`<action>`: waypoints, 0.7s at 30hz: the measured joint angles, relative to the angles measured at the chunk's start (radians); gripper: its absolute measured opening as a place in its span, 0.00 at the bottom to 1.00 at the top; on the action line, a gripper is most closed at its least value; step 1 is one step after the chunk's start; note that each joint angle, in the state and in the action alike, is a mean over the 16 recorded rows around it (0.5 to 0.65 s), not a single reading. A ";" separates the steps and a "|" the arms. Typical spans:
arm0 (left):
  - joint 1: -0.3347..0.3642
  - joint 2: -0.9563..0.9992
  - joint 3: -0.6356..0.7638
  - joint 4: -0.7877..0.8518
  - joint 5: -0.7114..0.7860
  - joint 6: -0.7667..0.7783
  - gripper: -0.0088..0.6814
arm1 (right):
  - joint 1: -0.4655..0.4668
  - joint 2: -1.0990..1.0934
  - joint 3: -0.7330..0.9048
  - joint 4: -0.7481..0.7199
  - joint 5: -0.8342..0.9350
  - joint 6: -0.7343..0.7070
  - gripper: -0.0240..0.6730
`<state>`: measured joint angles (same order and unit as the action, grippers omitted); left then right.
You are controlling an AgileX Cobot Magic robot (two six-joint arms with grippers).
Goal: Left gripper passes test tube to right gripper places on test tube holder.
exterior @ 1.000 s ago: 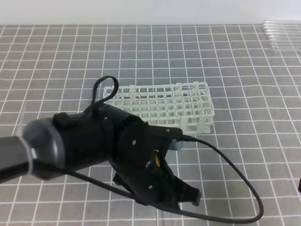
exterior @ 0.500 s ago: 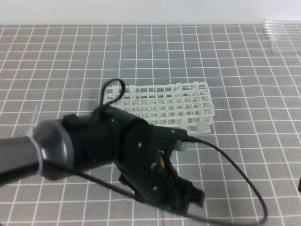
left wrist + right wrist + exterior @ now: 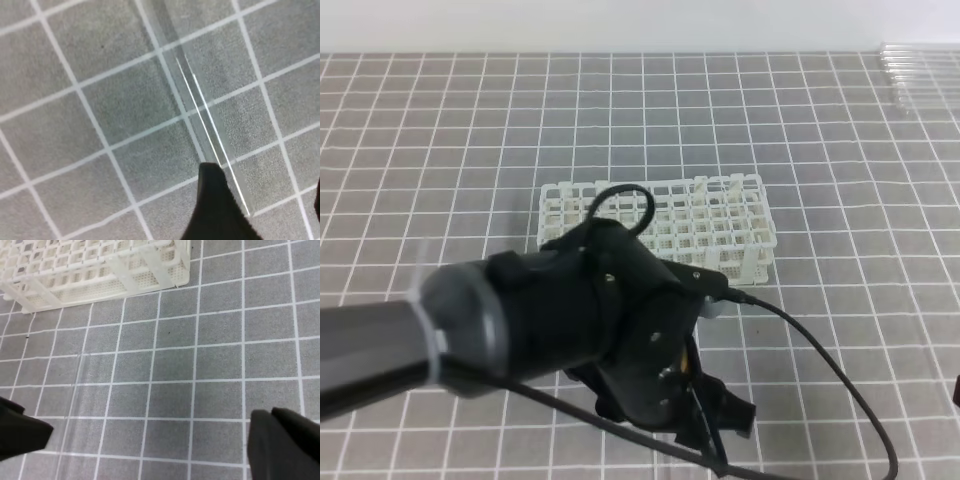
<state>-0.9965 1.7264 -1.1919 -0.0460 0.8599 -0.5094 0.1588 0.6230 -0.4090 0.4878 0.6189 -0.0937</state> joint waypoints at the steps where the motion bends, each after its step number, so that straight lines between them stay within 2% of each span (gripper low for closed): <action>1: 0.000 0.007 -0.005 0.014 0.007 -0.015 0.55 | 0.000 0.000 0.000 0.001 0.000 0.000 0.02; 21: 0.001 0.163 -0.072 0.021 0.076 -0.052 0.55 | 0.000 0.000 0.000 0.013 0.019 0.000 0.02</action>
<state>-0.9957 1.8890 -1.2637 -0.0250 0.9354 -0.5614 0.1588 0.6230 -0.4090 0.5005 0.6379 -0.0937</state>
